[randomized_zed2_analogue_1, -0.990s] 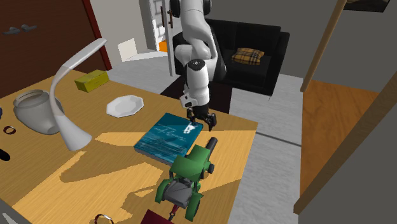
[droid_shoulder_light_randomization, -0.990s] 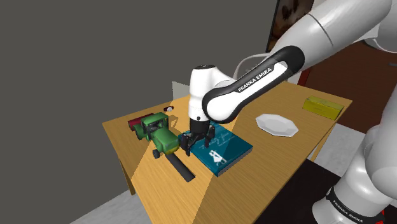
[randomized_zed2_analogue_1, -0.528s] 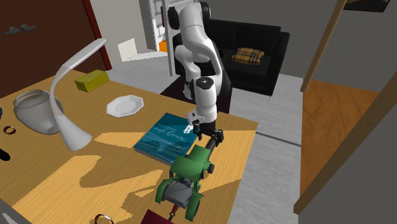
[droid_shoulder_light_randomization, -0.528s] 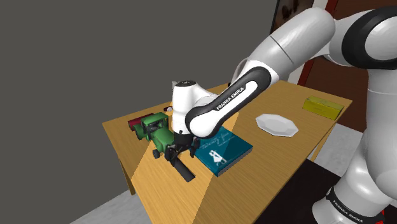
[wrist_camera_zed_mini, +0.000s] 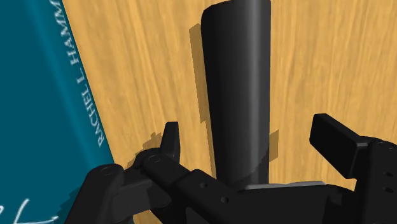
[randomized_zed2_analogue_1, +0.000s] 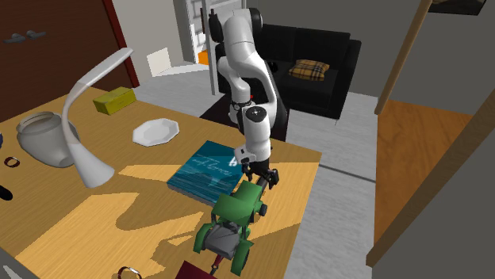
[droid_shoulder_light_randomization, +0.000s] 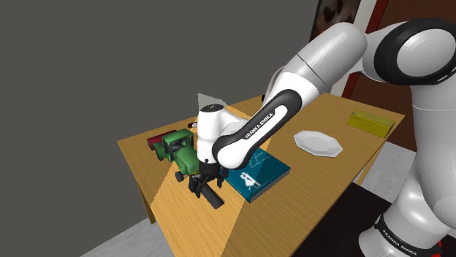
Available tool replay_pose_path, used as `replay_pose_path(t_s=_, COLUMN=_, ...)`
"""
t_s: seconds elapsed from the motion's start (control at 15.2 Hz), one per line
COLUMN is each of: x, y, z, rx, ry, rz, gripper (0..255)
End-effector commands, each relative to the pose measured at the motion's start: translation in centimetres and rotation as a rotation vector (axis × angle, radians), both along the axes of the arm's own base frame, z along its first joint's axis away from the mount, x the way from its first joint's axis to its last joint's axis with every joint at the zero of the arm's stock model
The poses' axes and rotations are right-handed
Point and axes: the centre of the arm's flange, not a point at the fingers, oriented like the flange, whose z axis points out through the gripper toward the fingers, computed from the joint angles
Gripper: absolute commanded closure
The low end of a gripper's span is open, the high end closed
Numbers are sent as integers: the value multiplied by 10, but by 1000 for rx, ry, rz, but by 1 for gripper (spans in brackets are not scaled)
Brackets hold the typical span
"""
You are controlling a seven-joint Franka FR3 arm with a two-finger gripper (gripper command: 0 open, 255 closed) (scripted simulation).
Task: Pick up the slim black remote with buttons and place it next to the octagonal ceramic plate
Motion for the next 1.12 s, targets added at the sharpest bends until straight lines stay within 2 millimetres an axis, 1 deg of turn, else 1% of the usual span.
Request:
replay_pose_path(t_s=0.0, x=0, y=0, z=-2, rx=0, ry=-1, rz=0, gripper=0)
replay_pose_path(t_s=0.33, x=0, y=0, z=-2, rx=0, ry=-1, rz=0, gripper=0)
replay_pose_path(t_s=0.4, x=0, y=0, z=-2, rx=0, ry=-1, rz=0, gripper=255)
replay_pose_path(t_s=0.99, x=0, y=0, z=-2, rx=0, ry=-1, rz=0, gripper=255)
replay_pose_path(t_s=1.06, x=0, y=0, z=3, rx=0, ry=-1, rz=0, gripper=255)
